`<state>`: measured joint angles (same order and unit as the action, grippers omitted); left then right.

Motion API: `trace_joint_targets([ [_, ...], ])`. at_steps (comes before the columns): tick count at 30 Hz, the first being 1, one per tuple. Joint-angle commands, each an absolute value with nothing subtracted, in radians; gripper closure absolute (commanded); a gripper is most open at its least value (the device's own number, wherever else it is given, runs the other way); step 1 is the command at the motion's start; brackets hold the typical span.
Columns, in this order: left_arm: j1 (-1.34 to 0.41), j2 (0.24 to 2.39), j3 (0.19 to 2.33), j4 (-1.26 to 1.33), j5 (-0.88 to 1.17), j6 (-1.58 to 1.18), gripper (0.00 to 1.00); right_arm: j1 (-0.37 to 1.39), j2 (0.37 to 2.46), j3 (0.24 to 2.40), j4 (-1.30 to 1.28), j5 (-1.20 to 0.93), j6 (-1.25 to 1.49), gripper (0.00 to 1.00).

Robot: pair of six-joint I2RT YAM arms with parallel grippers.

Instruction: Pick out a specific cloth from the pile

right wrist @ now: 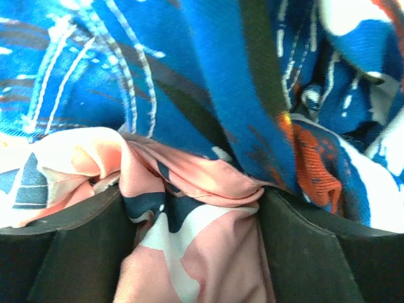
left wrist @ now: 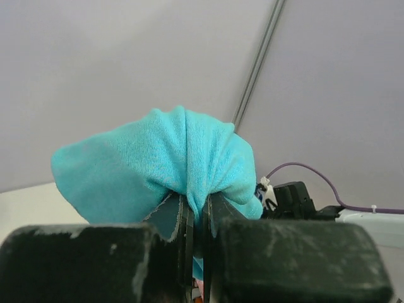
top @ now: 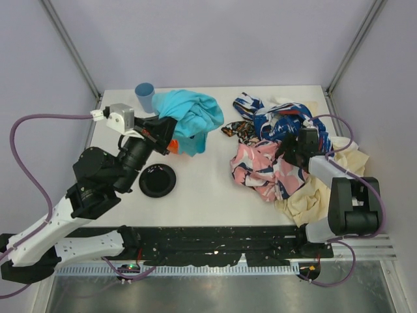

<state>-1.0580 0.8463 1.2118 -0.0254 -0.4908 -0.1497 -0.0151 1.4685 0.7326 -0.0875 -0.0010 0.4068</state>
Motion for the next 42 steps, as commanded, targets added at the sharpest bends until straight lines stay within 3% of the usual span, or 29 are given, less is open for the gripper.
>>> trace_joint_targets([
  [1, -1.055, 0.857, 1.279, -0.025, -0.465, -0.078, 1.00, -0.025, 1.424, 0.652, -0.149, -0.061, 0.338, 0.18],
  [2, -1.057, 0.861, 1.288, -0.029, -0.468, -0.072, 1.00, -0.026, 1.367, 0.629, -0.138, -0.087, 0.331, 0.12],
  [5, -1.057, 0.862, 1.310, -0.038, -0.471, -0.054, 1.00, -0.025, 1.193, 0.577, -0.078, -0.150, 0.324, 0.09],
  [6, -1.057, 0.864, 1.316, -0.035, -0.472, -0.048, 1.00, -0.025, 1.157, 0.551, -0.068, -0.194, 0.322, 0.02],
  [18, -1.014, 1.002, 1.414, 0.104, -0.543, 0.098, 1.00, -0.021, 0.517, 0.341, 0.238, -0.630, 0.356, 0.05],
  [21, -0.930, 1.077, 1.456, 0.133, -0.529, 0.081, 1.00, -0.021, 0.442, 0.308, 0.267, -0.661, 0.356, 0.05],
  [26, -0.741, 1.282, 1.662, -0.026, -0.378, -0.087, 1.00, -0.021, 0.322, 0.262, 0.324, -0.664, 0.370, 0.05],
  [33, -0.646, 1.534, 1.798, -0.058, -0.311, -0.124, 1.00, -0.021, 0.242, 0.227, 0.314, -0.583, 0.359, 0.05],
  [39, -0.586, 1.805, 1.905, -0.131, -0.397, -0.175, 1.00, -0.021, 0.271, 0.236, 0.292, -0.566, 0.348, 0.05],
  [40, -0.572, 1.866, 1.940, -0.182, -0.428, -0.202, 0.98, -0.021, 0.278, 0.239, 0.291, -0.561, 0.347, 0.05],
  [41, -0.563, 1.908, 1.985, -0.255, -0.439, -0.239, 0.86, -0.021, 0.288, 0.238, 0.284, -0.548, 0.345, 0.05],
  [42, -0.557, 1.936, 2.018, -0.308, -0.434, -0.254, 0.53, -0.021, 0.296, 0.241, 0.279, -0.534, 0.344, 0.05],
])
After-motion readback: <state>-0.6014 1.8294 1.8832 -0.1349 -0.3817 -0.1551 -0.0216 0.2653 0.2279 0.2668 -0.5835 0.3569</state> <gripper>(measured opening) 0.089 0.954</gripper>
